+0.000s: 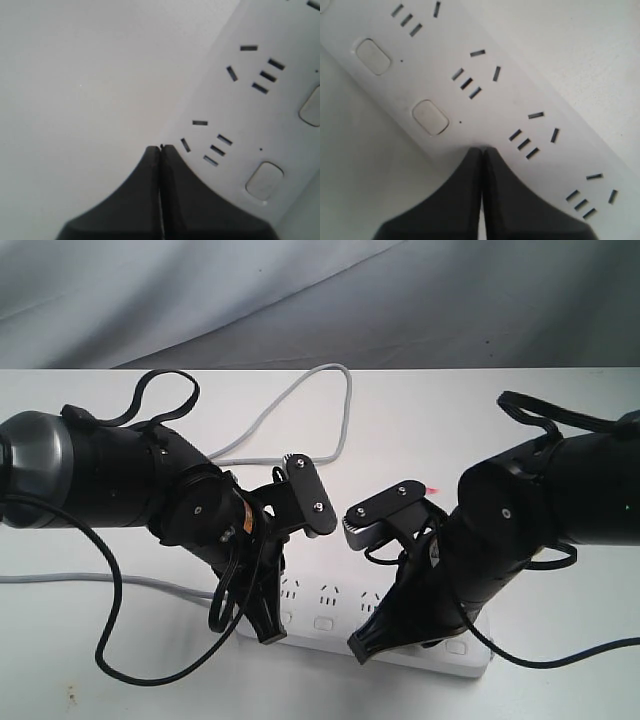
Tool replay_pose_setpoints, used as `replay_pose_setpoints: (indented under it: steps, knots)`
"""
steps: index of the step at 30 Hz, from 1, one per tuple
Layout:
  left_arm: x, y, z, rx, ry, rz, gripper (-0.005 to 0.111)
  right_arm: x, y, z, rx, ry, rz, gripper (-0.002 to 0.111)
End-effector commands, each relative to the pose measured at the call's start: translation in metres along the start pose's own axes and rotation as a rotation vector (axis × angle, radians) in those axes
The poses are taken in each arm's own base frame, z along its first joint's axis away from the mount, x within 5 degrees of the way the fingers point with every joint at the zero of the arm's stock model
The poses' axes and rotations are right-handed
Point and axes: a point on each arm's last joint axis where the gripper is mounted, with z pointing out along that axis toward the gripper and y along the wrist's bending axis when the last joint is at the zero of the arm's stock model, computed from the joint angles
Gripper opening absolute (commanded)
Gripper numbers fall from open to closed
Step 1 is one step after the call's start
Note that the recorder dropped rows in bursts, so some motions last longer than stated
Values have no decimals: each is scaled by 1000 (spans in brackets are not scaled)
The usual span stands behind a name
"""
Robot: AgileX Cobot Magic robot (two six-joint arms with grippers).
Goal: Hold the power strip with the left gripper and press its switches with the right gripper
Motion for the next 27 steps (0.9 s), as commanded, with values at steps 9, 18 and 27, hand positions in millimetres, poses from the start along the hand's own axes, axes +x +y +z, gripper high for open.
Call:
replay_pose_setpoints:
  steps: [9,18,27]
  knots:
    - [16,-12,16,74,132,-10,0,17,-4,35,8,182,33,0]
    - [16,-12,16,77,139,-11,0,23,-16,33,142,250,48,0]
    - [17,-12,16,78,140,-11,0,31,-16,36,141,256,59,0]
